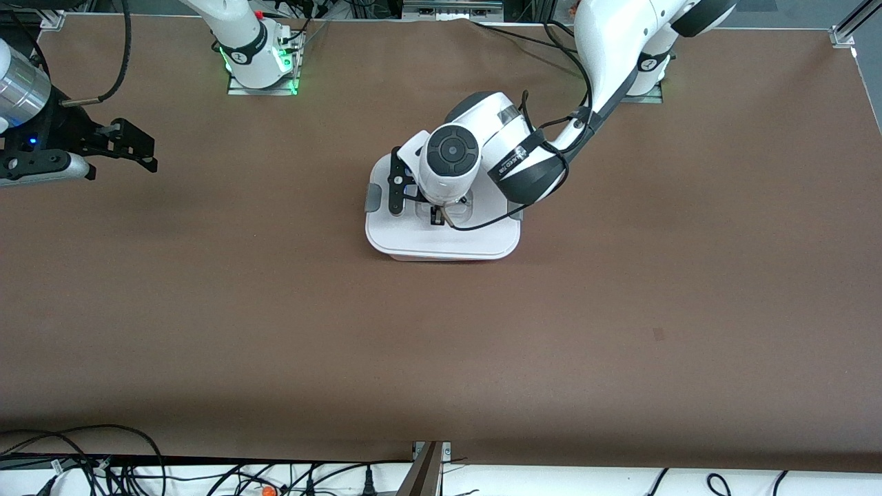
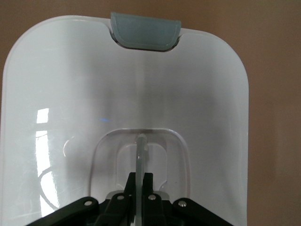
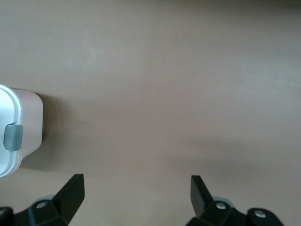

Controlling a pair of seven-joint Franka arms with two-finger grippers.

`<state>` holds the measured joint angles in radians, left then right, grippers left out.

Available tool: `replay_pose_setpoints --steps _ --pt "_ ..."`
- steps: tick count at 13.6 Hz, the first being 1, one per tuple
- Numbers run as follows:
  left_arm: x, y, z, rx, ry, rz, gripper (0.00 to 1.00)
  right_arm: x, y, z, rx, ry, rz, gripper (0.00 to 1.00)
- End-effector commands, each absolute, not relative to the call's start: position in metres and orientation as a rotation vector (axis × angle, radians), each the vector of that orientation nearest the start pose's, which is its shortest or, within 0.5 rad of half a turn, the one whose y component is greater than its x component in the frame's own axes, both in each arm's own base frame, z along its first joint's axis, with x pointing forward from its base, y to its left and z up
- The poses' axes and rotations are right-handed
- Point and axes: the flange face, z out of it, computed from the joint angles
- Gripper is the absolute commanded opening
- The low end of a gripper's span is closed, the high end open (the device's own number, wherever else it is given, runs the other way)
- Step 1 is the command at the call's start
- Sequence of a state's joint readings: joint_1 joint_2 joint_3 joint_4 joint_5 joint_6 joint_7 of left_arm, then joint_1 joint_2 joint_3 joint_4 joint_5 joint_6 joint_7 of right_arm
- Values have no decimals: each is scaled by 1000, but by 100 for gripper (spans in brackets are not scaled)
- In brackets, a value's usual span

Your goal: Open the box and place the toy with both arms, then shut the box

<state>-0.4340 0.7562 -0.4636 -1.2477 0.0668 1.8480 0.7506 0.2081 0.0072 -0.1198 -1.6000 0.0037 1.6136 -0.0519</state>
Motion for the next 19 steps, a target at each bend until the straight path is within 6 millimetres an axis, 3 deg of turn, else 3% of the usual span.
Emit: replay_pose_setpoints --steps 1,5,19 --pt "511 -510 328 -2384 2351 231 0 561 49 616 -3139 -224 -5 100" --pt "500 -516 329 -2380 2341 270 0 559 50 615 -3139 -215 29 100" --pt "509 -506 340 -2398 2336 248 0 559 50 615 -3139 -203 21 100"
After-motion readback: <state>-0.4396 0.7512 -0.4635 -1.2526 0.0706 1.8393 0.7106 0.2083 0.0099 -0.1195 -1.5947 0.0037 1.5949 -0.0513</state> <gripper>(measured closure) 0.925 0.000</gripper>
